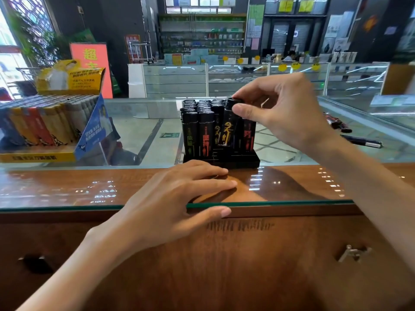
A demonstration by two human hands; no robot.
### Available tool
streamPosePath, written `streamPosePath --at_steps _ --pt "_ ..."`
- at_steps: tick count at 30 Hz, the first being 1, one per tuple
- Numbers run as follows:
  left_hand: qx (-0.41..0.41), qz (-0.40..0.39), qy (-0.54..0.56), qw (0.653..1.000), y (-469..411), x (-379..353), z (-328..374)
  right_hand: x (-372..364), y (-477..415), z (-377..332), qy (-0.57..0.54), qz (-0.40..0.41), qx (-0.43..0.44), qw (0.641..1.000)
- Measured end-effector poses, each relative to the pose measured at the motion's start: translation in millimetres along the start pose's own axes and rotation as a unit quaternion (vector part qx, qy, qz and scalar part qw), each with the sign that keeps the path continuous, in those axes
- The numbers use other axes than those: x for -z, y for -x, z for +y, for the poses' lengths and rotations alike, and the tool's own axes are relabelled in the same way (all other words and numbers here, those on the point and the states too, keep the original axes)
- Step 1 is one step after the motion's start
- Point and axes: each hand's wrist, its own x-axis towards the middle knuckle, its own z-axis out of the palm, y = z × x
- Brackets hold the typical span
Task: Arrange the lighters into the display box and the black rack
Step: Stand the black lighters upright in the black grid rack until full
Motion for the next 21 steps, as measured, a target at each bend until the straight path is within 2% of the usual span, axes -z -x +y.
streamPosePath --at_steps 6,10,21 --pt "0.012 0.005 -0.001 1.0 2 -1 1 -18 0 -1 0.075 0.017 0.048 0.996" --pt "0.013 0.01 -0.011 1.0 3 -1 2 -24 0 2 0.126 0.025 0.046 0.991" --pt "0.011 0.014 -0.007 1.0 2 -3 0 -30 -3 7 0.165 0.032 0.057 0.984"
